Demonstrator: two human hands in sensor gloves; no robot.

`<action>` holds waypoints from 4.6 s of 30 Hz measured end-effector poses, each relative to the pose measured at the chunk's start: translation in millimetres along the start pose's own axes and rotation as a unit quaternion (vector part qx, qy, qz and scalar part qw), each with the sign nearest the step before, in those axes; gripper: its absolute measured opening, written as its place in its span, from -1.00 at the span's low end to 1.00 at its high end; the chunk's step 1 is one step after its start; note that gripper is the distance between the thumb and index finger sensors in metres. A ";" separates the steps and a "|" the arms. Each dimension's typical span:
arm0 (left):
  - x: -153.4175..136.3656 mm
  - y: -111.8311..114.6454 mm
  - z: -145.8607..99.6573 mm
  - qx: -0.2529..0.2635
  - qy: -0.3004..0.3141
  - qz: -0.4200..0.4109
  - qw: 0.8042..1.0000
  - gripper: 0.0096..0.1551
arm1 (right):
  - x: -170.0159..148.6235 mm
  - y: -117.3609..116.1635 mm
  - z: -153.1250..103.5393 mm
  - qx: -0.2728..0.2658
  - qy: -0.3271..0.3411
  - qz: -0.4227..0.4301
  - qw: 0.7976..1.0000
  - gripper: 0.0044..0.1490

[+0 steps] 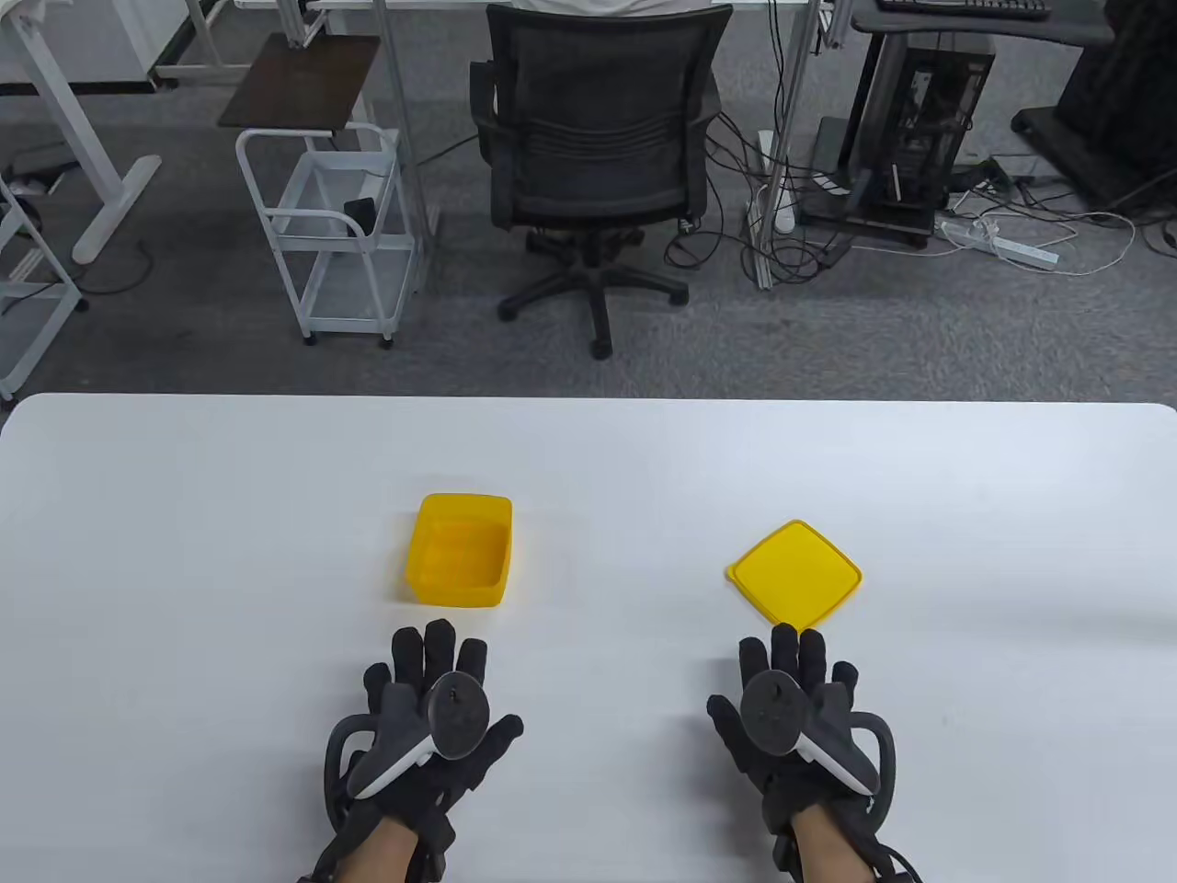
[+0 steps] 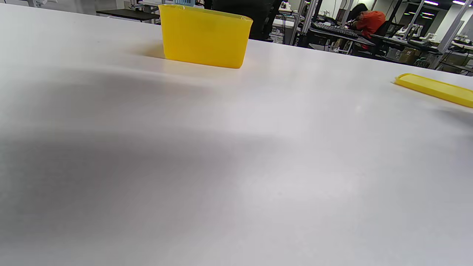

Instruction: Cover the plastic food container

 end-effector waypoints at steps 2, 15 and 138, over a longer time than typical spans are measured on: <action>0.2 -0.2 -0.2 0.000 -0.001 0.003 1.000 0.05 | 0.4 0.2 -0.2 -0.001 0.000 -0.003 1.000 -0.01; -2.2 -1.6 20.9 -0.012 -0.051 0.035 0.998 0.05 | 4.4 0.3 4.0 -0.003 0.010 -0.006 1.000 -0.01; -25.2 -13.1 -2.6 0.017 0.030 0.006 0.999 0.03 | 30.3 49.1 137.0 -0.082 -0.151 -0.162 0.972 -0.28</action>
Point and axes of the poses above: the tracker on the back of each hand, its own x axis roughly to the thumb side, its own z axis roughly from the wrist to the fingertips, y = z × x, the point moved 2 cm from there along z, roughly from the wrist to the fingertips, and after that the axes turned 1 degree about z, right-handed, at the moved point
